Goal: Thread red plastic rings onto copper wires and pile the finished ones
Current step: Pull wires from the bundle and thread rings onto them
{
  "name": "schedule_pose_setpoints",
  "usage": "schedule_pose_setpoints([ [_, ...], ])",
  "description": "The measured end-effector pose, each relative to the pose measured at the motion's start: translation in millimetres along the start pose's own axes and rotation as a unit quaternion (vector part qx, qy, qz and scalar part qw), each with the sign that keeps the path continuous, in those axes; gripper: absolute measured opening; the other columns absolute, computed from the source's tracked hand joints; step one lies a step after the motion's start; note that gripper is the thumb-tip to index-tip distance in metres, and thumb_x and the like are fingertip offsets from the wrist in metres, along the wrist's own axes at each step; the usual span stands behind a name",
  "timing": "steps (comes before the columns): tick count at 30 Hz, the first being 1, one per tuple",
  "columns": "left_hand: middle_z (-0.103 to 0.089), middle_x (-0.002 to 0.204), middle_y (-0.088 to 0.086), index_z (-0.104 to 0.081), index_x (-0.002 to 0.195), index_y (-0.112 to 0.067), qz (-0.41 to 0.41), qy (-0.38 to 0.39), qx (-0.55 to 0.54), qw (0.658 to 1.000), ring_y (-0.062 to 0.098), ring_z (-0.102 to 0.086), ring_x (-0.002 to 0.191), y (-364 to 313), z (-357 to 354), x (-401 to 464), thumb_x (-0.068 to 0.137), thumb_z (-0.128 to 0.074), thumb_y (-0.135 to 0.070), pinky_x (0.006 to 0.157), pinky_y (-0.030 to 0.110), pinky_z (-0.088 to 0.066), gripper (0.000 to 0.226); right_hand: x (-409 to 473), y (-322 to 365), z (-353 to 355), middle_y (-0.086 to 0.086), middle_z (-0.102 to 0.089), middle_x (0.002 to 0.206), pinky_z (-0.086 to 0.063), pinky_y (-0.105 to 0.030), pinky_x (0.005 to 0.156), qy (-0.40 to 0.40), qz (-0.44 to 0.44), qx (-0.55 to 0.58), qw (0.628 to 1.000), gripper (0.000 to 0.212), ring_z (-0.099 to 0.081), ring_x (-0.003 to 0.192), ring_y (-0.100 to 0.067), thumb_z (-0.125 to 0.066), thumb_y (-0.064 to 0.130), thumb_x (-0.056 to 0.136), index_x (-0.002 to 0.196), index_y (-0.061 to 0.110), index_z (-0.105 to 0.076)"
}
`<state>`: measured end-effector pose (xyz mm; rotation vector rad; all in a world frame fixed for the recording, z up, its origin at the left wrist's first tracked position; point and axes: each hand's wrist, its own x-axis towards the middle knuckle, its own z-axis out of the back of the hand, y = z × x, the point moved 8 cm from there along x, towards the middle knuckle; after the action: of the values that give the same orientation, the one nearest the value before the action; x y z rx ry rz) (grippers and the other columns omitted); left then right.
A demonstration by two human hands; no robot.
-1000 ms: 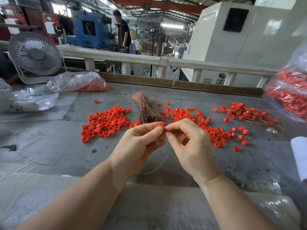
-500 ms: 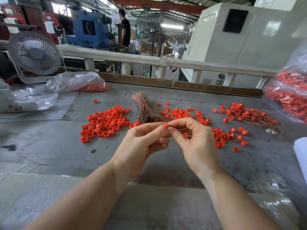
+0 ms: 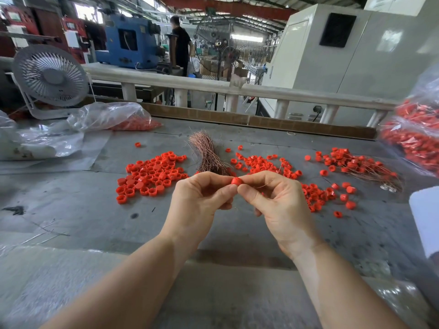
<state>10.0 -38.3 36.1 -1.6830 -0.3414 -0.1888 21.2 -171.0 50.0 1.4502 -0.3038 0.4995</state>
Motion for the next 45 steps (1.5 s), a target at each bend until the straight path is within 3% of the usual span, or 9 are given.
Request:
schedule_pose_setpoints([
  [11,-0.064,0.061,-0.006,-0.067,0.073,-0.017,-0.050,0.031,0.060,0.996,0.008,-0.056,0.055,-5,-4,1,0.076,-0.068,-0.002,0.055,0.017,-0.050,0.015,-1,-1,1,0.007,-0.062,0.066,-0.040,-0.017,0.051,0.016,0.004,0.001,1.000,0.003,-0.050,0.059,-0.003,-0.071,0.023,0.071,0.072,0.026,-0.070],
  [14,-0.067,0.064,-0.002,-0.069,0.079,-0.013,-0.016,0.031,0.004,0.999,0.008,-0.061,0.059,-1,-4,1,0.073,-0.069,-0.008,0.057,0.017,-0.051,0.007,-1,-1,1,0.009,-0.066,0.068,-0.041,-0.015,0.054,-0.013,0.003,0.001,1.000,0.011,-0.053,0.060,-0.002,-0.071,0.018,0.075,0.072,0.029,-0.071],
  [19,-0.072,0.075,0.003,-0.072,0.081,-0.015,0.064,0.049,-0.096,0.992,0.010,-0.065,0.068,10,-7,1,0.070,-0.070,-0.006,0.061,0.019,-0.053,0.014,-3,5,4,0.010,-0.070,0.073,-0.044,-0.018,0.055,-0.047,0.019,-0.059,0.997,0.020,-0.058,0.064,-0.001,-0.069,0.008,0.080,0.077,0.028,-0.070],
  [22,-0.070,0.072,0.004,-0.071,0.073,-0.016,0.066,0.036,-0.111,0.991,0.012,-0.064,0.066,12,-6,1,0.059,-0.071,-0.016,0.061,0.019,-0.053,0.014,-3,6,3,0.015,-0.068,0.071,-0.045,-0.021,0.059,-0.044,0.022,-0.086,0.995,0.018,-0.061,0.068,-0.002,-0.072,0.011,0.079,0.078,0.028,-0.069],
  [27,-0.069,0.067,0.000,-0.067,0.078,-0.012,0.053,0.029,-0.100,0.993,0.008,-0.064,0.063,14,-4,2,0.063,-0.070,-0.010,0.061,0.018,-0.053,0.015,-2,3,7,0.014,-0.064,0.062,-0.048,-0.032,0.052,-0.060,0.006,-0.099,0.993,0.022,-0.057,0.058,-0.014,-0.070,0.011,0.081,0.068,0.029,-0.065],
  [30,-0.070,0.069,-0.001,-0.068,0.085,-0.010,0.038,0.034,-0.076,0.996,0.008,-0.065,0.066,12,-5,3,0.066,-0.070,-0.006,0.063,0.019,-0.054,0.019,-2,1,6,0.013,-0.063,0.061,-0.047,-0.032,0.051,-0.056,-0.003,-0.108,0.993,0.024,-0.057,0.058,-0.021,-0.067,0.011,0.083,0.068,0.029,-0.063],
  [35,-0.071,0.072,-0.001,-0.069,0.087,-0.011,0.019,0.035,-0.050,0.998,0.009,-0.065,0.066,8,-6,2,0.059,-0.071,-0.014,0.064,0.019,-0.054,0.028,-3,2,6,0.007,-0.064,0.066,-0.047,-0.030,0.050,-0.053,-0.004,-0.110,0.993,0.023,-0.058,0.061,-0.019,-0.063,0.014,0.086,0.070,0.029,-0.062],
  [40,-0.071,0.073,0.000,-0.069,0.088,-0.010,0.018,0.035,-0.037,0.999,0.009,-0.065,0.068,8,-6,2,0.070,-0.069,-0.001,0.065,0.019,-0.054,0.020,-2,2,5,0.005,-0.065,0.066,-0.042,-0.017,0.050,-0.048,-0.007,-0.107,0.993,0.024,-0.055,0.058,-0.004,-0.062,0.014,0.087,0.069,0.029,-0.063],
  [45,-0.071,0.072,-0.001,-0.069,0.083,-0.012,0.023,0.029,-0.043,0.998,0.009,-0.064,0.065,10,-5,3,0.074,-0.067,0.003,0.064,0.018,-0.053,0.018,-2,-1,4,0.004,-0.064,0.063,-0.042,-0.015,0.052,-0.037,-0.016,-0.103,0.994,0.021,-0.054,0.058,-0.002,-0.063,0.014,0.087,0.070,0.026,-0.063],
])
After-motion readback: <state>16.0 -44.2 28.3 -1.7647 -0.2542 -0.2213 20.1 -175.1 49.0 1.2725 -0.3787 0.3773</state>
